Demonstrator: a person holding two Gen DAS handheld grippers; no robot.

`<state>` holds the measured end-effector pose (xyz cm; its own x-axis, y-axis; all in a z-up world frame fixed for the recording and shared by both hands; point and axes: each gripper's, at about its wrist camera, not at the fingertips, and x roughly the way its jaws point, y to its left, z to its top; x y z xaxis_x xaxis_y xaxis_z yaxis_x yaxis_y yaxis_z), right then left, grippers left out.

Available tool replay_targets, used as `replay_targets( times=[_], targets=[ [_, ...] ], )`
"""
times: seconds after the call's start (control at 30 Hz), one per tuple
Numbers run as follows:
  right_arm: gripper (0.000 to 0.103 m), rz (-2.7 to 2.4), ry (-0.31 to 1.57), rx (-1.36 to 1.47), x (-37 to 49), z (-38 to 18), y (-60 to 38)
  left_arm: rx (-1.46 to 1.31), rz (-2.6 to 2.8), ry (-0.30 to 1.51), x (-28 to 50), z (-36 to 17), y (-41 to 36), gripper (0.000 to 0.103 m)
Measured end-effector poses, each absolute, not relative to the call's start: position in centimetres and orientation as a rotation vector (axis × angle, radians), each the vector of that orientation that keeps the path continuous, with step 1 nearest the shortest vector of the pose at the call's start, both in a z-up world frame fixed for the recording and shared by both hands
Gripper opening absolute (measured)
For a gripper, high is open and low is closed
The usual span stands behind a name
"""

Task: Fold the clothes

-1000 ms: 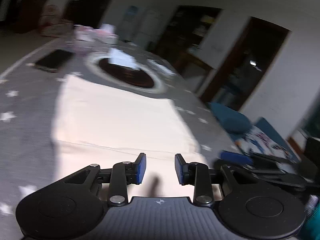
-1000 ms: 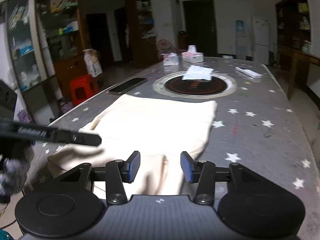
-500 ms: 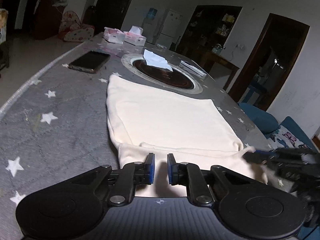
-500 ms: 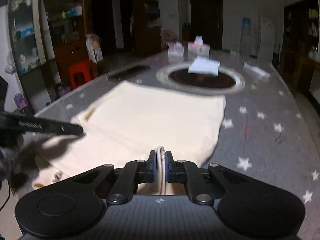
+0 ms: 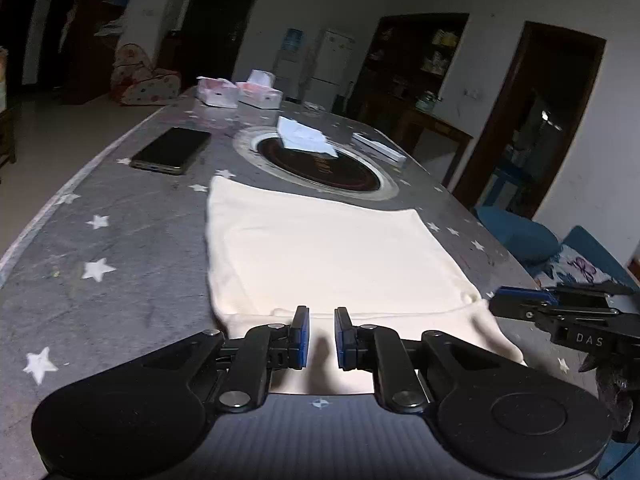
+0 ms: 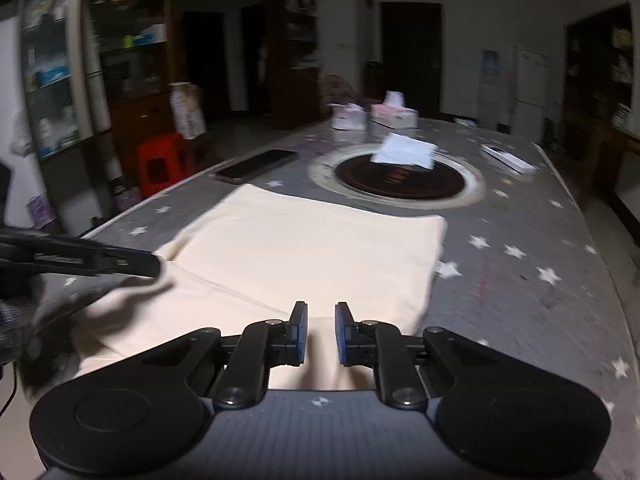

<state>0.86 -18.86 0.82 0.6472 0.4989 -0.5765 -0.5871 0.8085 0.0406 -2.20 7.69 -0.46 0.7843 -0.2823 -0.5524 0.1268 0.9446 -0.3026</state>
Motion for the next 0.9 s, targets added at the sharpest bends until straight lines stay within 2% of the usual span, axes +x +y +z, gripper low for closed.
replay_targets(
  times=[0.3,0.5,0.9],
  targets=[
    [0.015,0.657,0.673,-0.224,0.6,-1.1,-18.3,-0.199,-0.228,0.666,-2.3,-1.0,7.6,0.015],
    [0.023,0.732,0.645,-0.278,-1.5,-0.2,-17.9,-0.119,-0.322,0.654,-4.7,-0.1,6.1,0.015],
    [0.027,0.703,0.675,-0.278,-2.2,-1.0,-18.2,0.017,-0.393,0.671,-6.2,-1.2,3.5,0.016]
  ],
)
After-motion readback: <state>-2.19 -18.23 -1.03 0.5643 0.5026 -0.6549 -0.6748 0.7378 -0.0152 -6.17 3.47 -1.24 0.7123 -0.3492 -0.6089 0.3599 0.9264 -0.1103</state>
